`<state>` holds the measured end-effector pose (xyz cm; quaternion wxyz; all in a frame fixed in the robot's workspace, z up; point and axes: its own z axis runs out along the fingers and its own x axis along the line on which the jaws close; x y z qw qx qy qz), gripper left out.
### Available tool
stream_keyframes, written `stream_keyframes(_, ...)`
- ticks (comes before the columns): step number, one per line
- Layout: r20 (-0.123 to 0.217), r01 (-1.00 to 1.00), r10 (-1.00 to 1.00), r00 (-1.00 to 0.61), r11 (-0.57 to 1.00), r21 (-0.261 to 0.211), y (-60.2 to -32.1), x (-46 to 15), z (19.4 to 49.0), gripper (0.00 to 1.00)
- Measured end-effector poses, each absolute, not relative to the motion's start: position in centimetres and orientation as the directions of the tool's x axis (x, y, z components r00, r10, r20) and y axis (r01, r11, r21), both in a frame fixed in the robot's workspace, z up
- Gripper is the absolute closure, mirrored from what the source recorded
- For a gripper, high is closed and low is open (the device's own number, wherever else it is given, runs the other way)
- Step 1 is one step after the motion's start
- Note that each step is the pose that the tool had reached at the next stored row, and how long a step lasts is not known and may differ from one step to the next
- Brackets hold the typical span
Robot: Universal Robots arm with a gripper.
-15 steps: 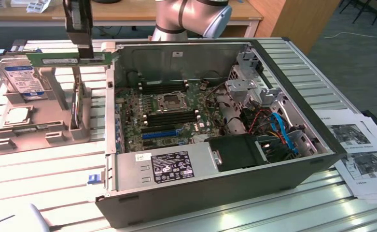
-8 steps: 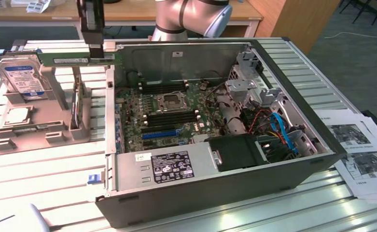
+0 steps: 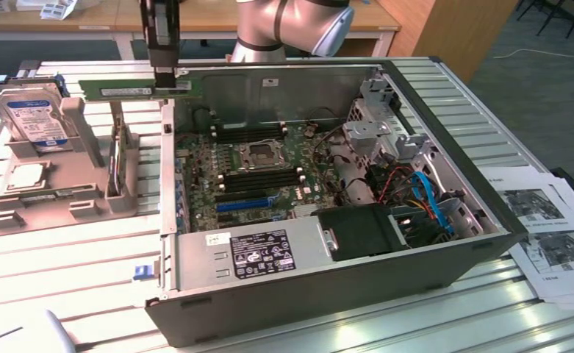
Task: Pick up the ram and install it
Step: 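Pick up the ram and move it above insertion slot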
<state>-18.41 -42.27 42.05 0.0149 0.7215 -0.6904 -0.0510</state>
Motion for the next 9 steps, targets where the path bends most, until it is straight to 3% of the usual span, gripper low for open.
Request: stream_keyframes(9, -0.053, -0.995, -0.998, 0.042, -0.046, 0.092, -42.3, -16.4, 42.1, 0.88)
